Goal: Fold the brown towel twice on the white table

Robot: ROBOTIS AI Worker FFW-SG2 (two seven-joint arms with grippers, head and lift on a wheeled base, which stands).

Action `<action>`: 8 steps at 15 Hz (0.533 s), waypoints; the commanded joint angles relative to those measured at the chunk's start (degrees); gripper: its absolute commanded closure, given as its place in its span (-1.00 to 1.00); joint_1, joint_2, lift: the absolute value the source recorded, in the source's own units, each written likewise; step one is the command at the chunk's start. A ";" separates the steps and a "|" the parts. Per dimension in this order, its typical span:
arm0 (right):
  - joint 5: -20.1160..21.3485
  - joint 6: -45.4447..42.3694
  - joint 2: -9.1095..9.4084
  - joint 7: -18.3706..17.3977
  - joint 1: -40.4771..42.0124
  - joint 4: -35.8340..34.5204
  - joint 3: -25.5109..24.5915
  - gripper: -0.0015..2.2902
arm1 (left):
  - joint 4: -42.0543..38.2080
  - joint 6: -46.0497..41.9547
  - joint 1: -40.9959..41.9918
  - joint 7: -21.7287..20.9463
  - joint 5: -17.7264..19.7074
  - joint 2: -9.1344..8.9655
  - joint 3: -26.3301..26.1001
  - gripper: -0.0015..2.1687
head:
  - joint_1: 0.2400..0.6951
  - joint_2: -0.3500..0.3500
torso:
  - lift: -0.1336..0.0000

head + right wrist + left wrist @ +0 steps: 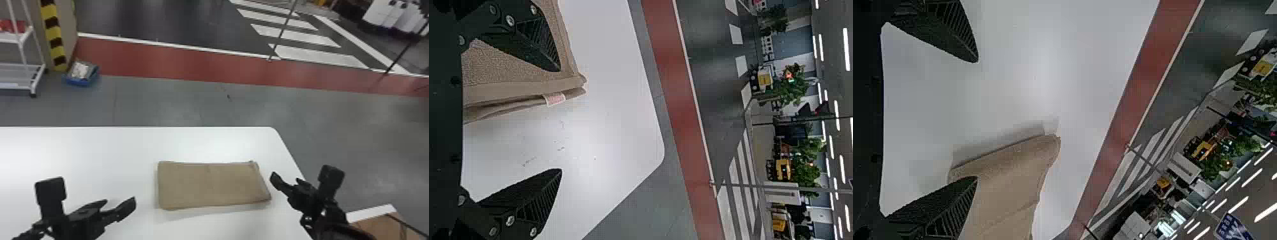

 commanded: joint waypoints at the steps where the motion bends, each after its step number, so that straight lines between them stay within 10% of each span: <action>1: -1.63 -2.60 0.10 0.47 3.10 -1.35 -1.58 -0.92 | 1.79 -1.28 -2.16 0.98 -0.78 -0.32 -2.54 -0.96 | 1.00 -1.00 | 1.00; 8: -6.11 -13.85 0.71 1.70 9.87 -2.40 -3.61 -0.91 | 3.02 -9.89 -2.25 3.08 -0.87 -1.02 -12.12 -0.78 | 1.00 -1.00 | 1.00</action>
